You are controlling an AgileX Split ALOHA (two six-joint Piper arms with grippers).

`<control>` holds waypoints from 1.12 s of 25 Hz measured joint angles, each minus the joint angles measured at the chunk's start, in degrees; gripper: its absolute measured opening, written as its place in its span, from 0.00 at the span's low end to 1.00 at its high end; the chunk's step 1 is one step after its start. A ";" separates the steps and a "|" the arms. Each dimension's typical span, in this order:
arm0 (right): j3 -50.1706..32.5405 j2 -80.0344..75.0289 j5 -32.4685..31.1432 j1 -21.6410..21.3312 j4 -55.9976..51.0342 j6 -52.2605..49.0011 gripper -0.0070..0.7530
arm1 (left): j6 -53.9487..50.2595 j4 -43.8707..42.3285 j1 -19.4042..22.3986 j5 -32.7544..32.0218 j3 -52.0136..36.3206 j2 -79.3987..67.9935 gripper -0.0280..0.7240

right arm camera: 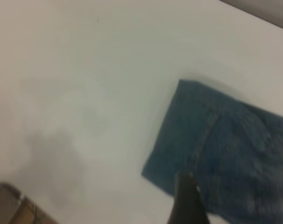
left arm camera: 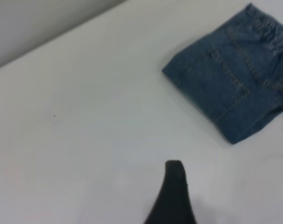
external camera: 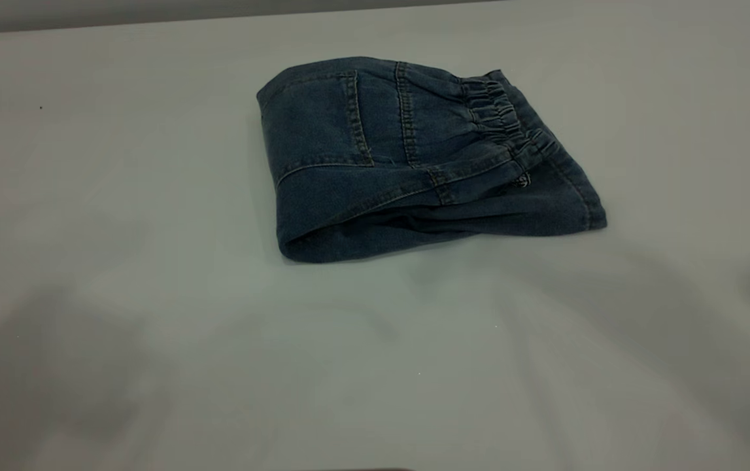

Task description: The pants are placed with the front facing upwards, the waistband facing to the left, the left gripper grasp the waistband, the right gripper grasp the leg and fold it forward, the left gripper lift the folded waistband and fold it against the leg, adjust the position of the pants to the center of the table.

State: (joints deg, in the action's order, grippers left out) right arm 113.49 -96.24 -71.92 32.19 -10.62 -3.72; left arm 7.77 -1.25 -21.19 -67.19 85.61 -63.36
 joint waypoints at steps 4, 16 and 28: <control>-13.63 12.24 -0.26 0.00 2.95 1.45 0.56 | -0.05 0.11 0.00 0.00 -1.12 3.92 0.80; -53.42 47.72 2.78 0.00 7.42 1.64 0.56 | -1.15 0.43 0.00 0.00 -26.49 22.07 0.79; -82.63 71.47 9.19 0.00 8.11 1.64 0.56 | -7.77 0.43 0.00 0.26 -50.61 40.41 0.79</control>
State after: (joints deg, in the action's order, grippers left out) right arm 30.87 -24.77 -62.73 32.19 -2.51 -2.08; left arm 0.00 -0.83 -21.19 -66.93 35.01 -22.96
